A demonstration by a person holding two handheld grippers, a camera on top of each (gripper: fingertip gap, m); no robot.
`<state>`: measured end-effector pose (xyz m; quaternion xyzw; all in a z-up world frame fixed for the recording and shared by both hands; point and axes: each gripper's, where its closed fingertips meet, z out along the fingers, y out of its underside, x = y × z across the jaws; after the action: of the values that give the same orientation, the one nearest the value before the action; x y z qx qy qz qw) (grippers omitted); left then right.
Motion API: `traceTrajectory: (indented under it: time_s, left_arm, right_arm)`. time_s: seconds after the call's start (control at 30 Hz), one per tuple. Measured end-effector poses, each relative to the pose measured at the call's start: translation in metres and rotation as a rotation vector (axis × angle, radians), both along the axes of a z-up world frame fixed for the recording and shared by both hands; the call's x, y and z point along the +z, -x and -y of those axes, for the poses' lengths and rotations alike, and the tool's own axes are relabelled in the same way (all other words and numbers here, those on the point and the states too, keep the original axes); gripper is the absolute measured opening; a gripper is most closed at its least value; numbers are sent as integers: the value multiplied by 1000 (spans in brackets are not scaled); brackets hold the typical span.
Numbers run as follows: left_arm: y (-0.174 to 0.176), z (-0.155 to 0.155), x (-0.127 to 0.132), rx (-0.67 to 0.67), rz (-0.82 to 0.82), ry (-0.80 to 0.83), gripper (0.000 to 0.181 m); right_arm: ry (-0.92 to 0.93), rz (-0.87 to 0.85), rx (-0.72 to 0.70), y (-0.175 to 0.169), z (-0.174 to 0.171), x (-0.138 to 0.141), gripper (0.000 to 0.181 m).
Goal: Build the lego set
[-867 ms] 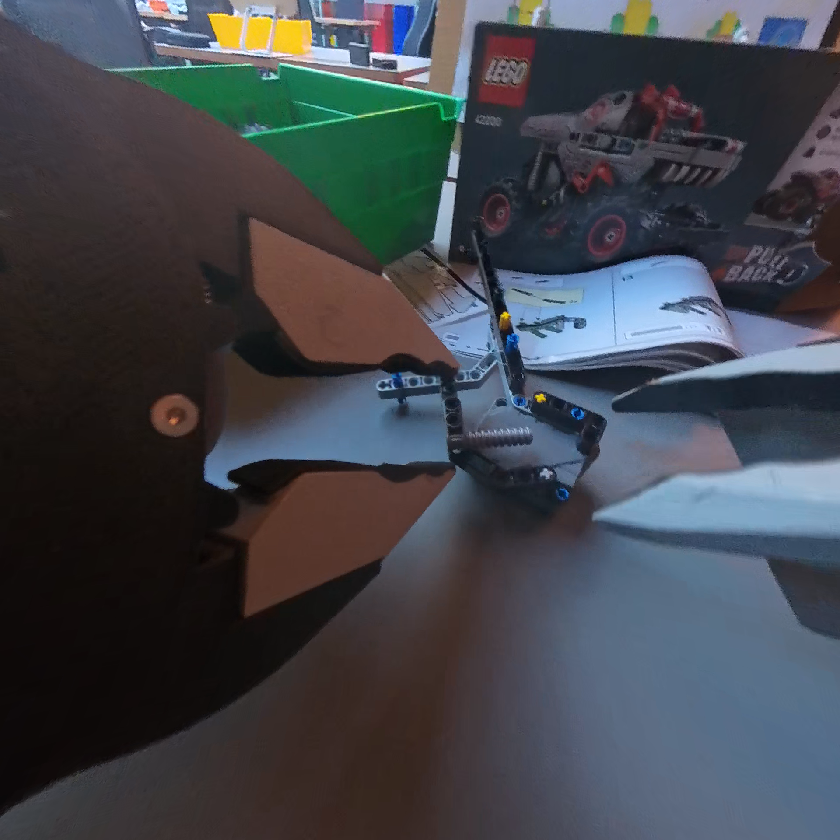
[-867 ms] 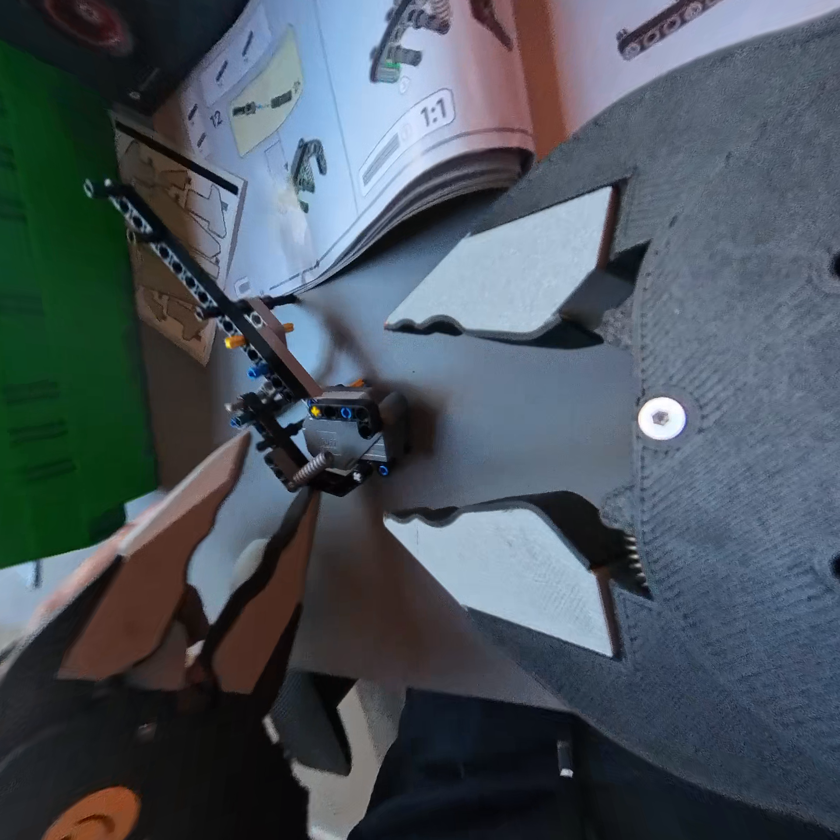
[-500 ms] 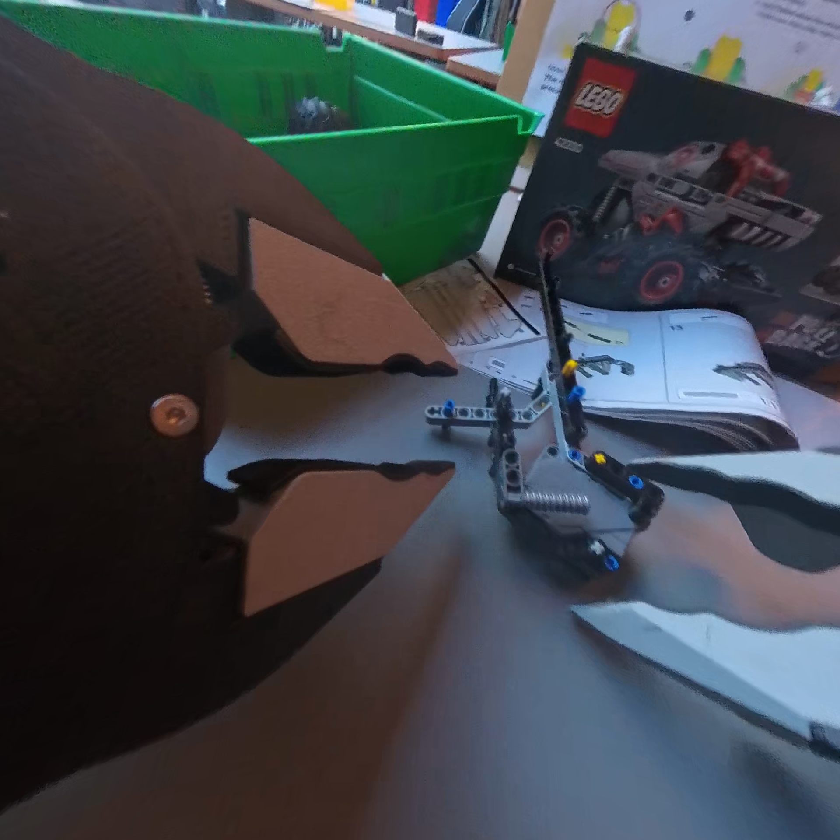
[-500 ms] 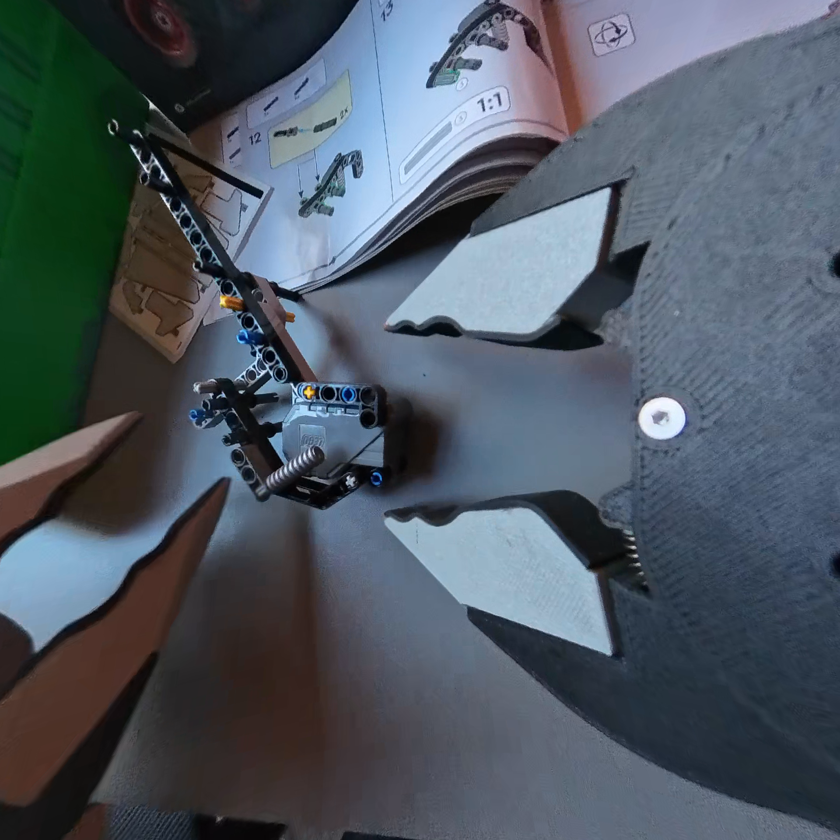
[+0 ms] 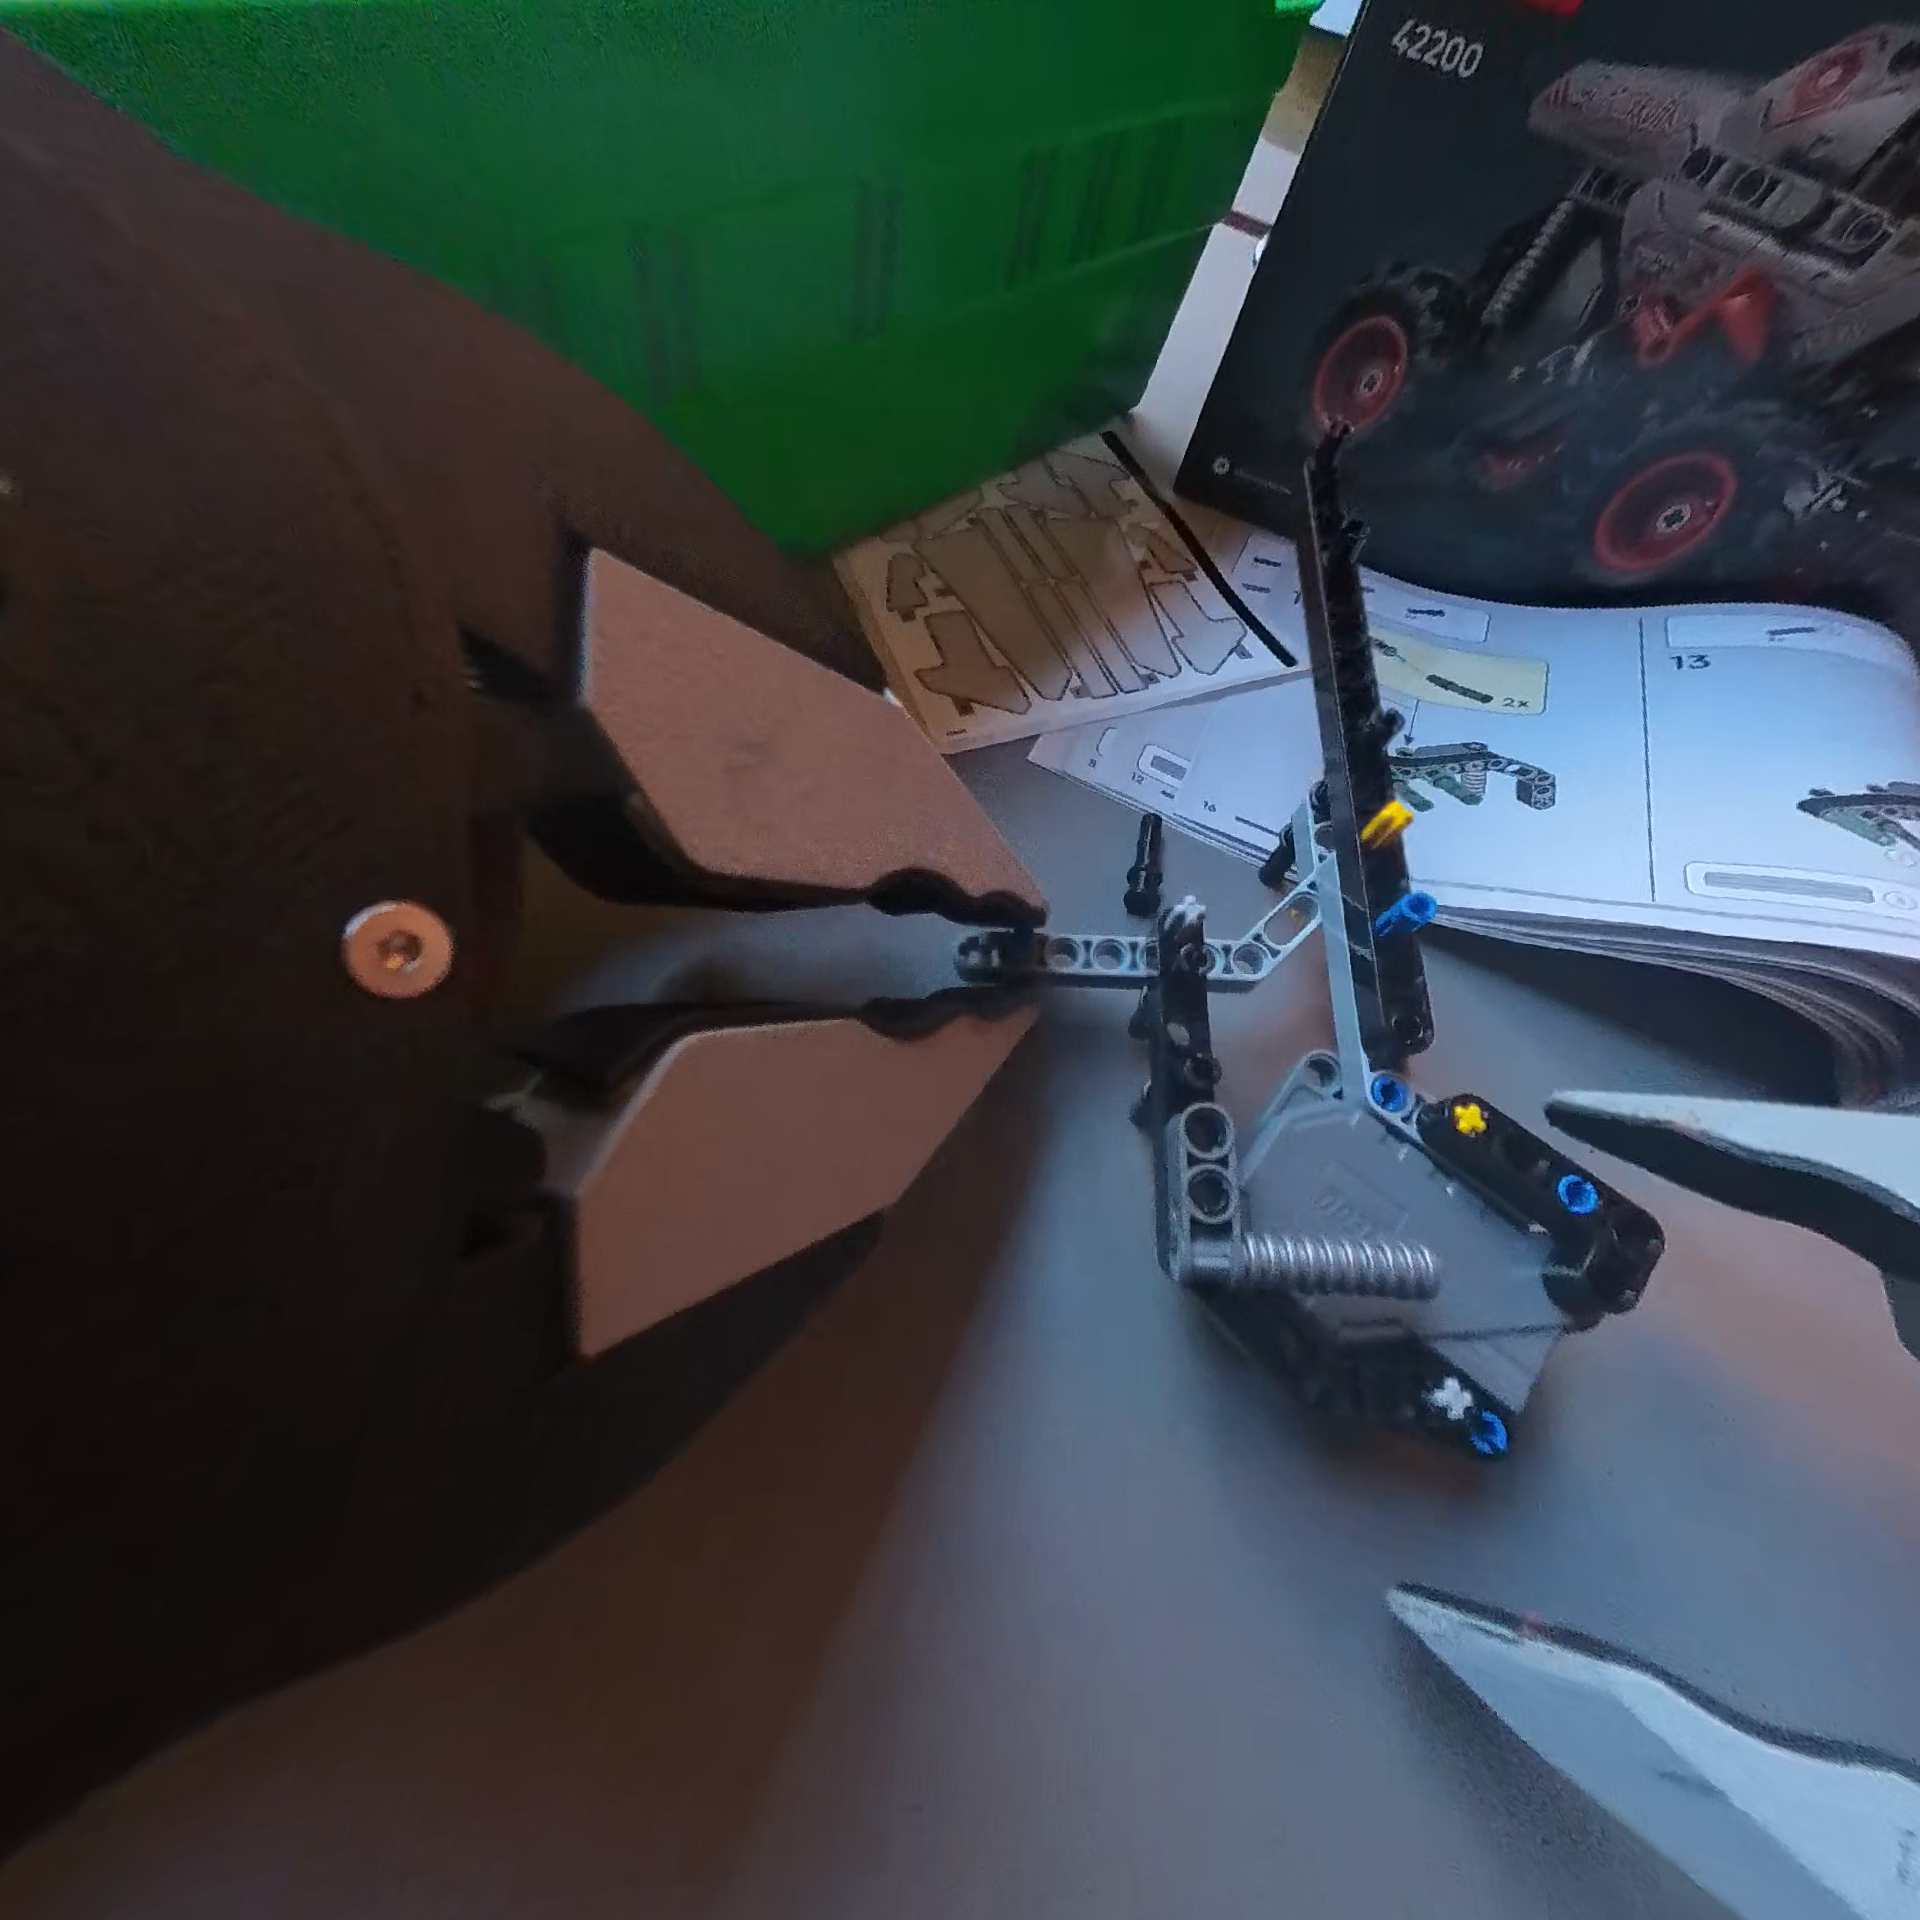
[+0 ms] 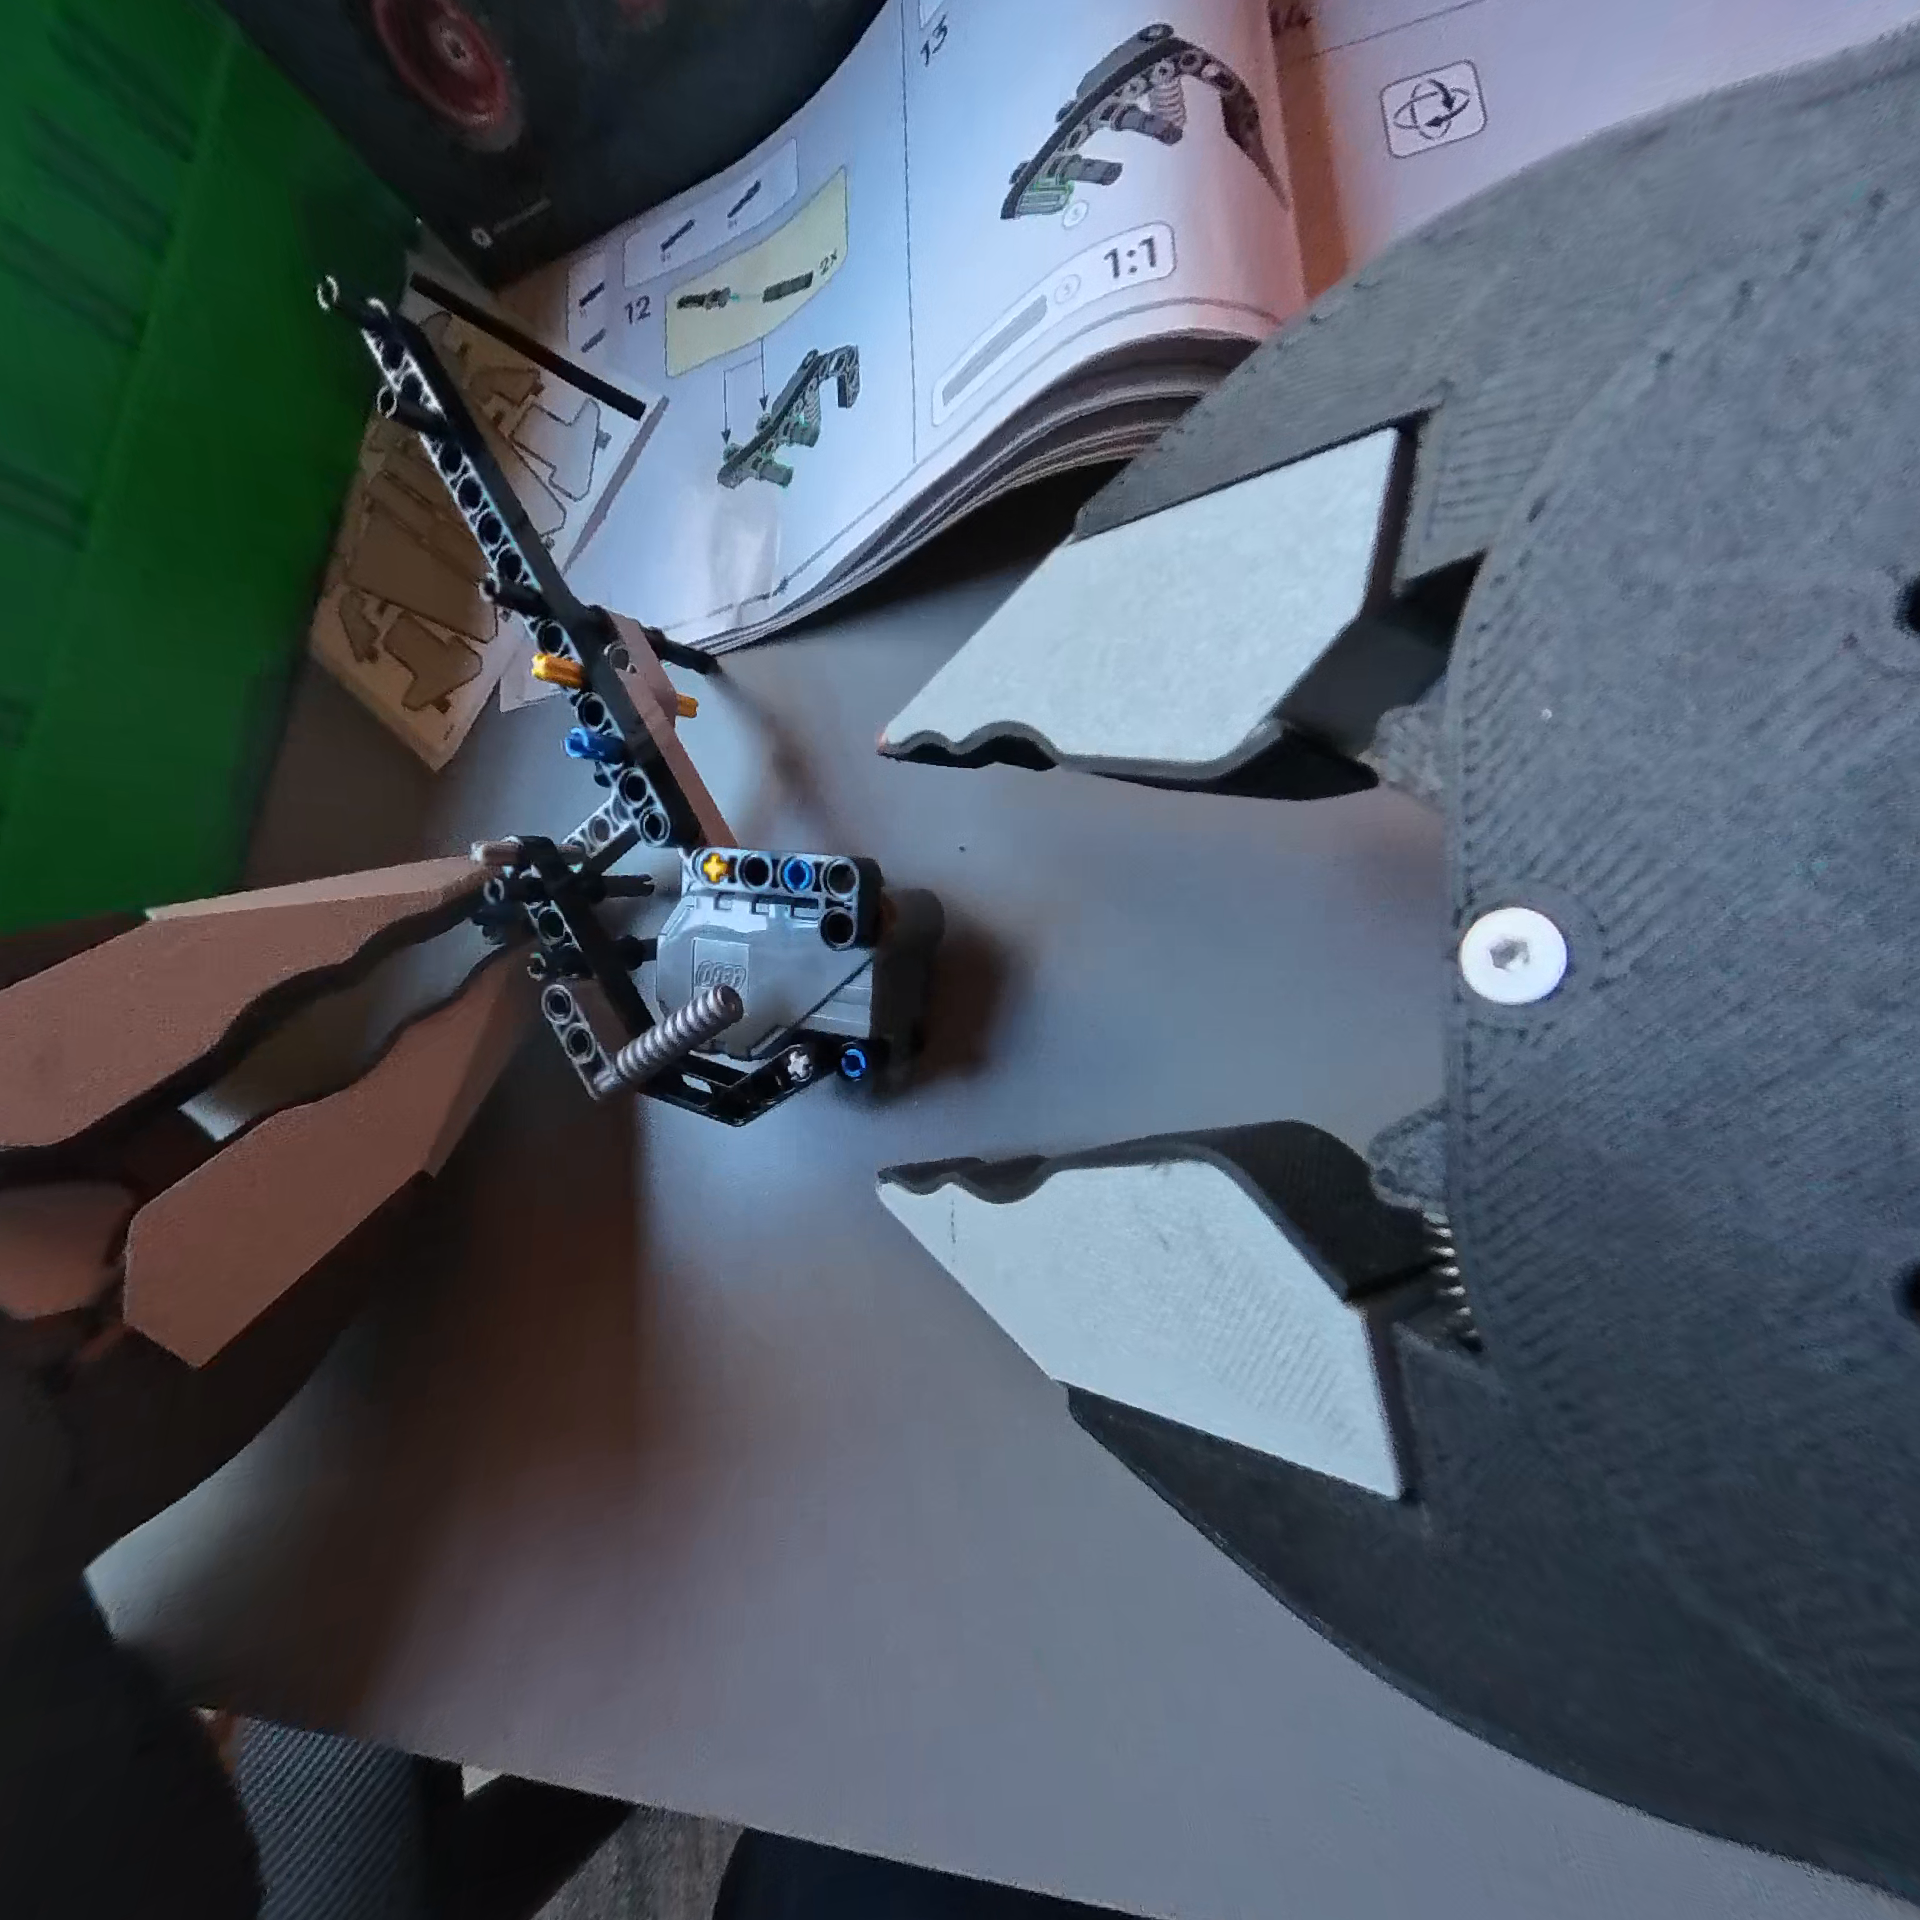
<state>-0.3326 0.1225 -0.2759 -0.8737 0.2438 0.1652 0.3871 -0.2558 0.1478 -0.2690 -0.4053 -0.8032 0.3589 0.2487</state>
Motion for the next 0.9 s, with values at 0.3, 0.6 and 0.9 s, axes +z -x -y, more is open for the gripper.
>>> traceTrajectory:
  time_s: [0.3,0.6,0.9]
  left_arm:
    - [0,-4,3,-8,-86,-92,9]
    - [2,-7,4,2,-124,-111,10]
    - [2,-8,3,0,-107,-105,9]
  right_arm:
    - [-63,-218,-135,11,-1,36,72]
    - [-76,-165,-146,9,8,21,75]
    - [-71,-139,-133,9,10,15,74]
